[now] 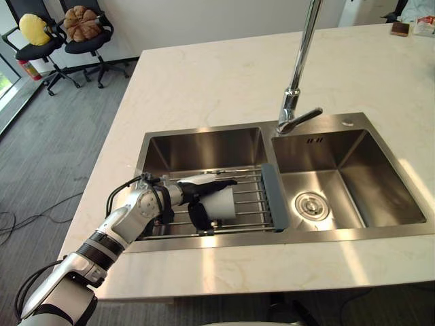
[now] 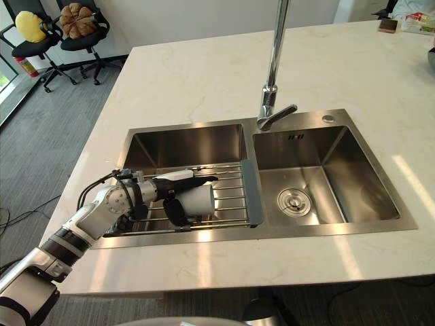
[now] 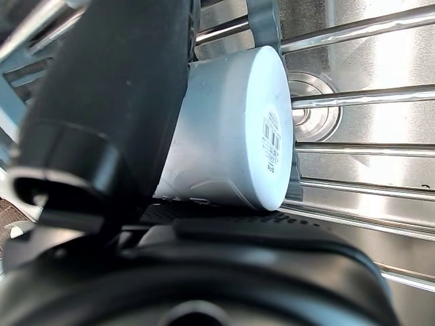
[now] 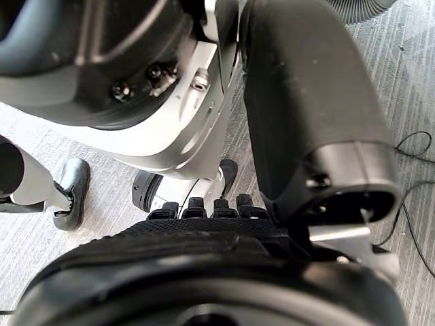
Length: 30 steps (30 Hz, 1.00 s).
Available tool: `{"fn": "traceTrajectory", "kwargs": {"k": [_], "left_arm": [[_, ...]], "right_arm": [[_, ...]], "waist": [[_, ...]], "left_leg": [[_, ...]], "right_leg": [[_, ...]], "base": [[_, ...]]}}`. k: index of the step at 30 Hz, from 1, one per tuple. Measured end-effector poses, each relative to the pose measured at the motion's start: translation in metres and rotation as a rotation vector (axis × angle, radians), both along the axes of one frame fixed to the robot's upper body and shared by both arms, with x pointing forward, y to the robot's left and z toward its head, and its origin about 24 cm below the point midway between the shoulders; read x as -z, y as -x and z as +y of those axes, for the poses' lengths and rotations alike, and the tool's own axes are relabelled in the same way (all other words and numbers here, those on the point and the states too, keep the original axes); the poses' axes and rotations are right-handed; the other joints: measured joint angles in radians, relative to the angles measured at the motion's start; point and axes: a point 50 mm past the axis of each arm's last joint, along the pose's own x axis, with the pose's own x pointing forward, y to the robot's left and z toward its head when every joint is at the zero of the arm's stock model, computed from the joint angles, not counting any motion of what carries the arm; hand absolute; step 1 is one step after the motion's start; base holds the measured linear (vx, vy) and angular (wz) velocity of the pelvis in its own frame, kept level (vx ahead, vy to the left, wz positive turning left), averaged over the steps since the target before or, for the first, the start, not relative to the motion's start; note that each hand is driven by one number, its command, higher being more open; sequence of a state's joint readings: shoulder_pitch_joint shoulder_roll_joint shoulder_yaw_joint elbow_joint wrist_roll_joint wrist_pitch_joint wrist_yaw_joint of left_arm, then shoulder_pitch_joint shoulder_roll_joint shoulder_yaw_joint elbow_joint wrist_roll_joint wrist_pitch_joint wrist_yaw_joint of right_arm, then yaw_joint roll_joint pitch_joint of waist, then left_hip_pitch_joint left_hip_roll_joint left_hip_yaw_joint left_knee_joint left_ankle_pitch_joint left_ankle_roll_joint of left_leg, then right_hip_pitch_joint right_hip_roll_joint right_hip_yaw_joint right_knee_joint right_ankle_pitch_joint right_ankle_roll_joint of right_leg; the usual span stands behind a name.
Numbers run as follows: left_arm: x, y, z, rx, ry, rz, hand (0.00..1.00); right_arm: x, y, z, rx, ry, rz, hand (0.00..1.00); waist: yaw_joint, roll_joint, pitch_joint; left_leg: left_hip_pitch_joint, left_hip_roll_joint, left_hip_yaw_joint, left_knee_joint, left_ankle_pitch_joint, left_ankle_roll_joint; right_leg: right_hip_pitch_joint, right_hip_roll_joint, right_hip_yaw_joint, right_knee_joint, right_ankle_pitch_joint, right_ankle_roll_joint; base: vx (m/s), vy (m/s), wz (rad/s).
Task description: Walk over to the sink, pick up the cup, carry it to the dishwasher, place the cup inside the dishwasher, then close the dishwasher door
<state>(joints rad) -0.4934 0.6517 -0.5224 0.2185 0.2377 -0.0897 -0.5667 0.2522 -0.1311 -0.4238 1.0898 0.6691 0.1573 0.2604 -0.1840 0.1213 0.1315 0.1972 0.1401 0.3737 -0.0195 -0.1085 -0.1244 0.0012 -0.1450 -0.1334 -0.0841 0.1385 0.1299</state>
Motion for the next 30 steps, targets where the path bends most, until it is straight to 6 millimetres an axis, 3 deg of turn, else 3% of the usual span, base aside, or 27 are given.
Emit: {"fn": "traceTrajectory", "kwargs": {"k": [10, 18, 26, 30], "left_arm": [[-0.007, -0.007, -0.001, -0.022, 0.030, -0.123, 0.00], [0.003, 0.008, -0.005, -0.054, 0.175, -0.281, 0.00], [0.022, 0.031, 0.011, -0.266, 0.323, -0.463, 0.00], [0.023, 0.046, 0.020, -0.339, 0.360, -0.584, 0.00]], "right_arm": [[-0.001, -0.004, -0.001, -0.027, 0.008, -0.012, 1.00], [-0.002, -0.008, -0.005, -0.044, 0.021, -0.020, 1.00], [-0.002, -0.009, -0.006, -0.074, 0.028, 0.006, 1.00], [-0.001, -0.012, -0.004, -0.120, 0.025, 0.012, 1.00]], "waist": [[-0.009, 0.007, 0.005], [-0.002, 0.009, 0.008], [0.070, -0.003, 0.014], [0.095, -0.029, 0.015]], "left_leg": [[-0.006, 0.003, -0.004, 0.003, 0.000, -0.001], [-0.010, 0.005, -0.021, 0.006, 0.001, 0.000], [-0.031, 0.008, -0.094, 0.025, 0.013, 0.003], [-0.043, 0.008, -0.132, 0.025, 0.027, 0.003]], "right_leg": [[-0.002, 0.001, -0.004, 0.000, 0.001, -0.001], [0.006, -0.003, -0.028, 0.000, 0.001, -0.001], [0.041, -0.012, -0.106, 0.000, -0.001, -0.003], [0.053, -0.014, -0.141, 0.000, -0.002, -0.005]], "base": [[-0.05, -0.041, 0.01], [-0.01, -0.007, 0.05], [-0.07, -0.041, 0.25], [-0.06, -0.027, 0.27]]}}
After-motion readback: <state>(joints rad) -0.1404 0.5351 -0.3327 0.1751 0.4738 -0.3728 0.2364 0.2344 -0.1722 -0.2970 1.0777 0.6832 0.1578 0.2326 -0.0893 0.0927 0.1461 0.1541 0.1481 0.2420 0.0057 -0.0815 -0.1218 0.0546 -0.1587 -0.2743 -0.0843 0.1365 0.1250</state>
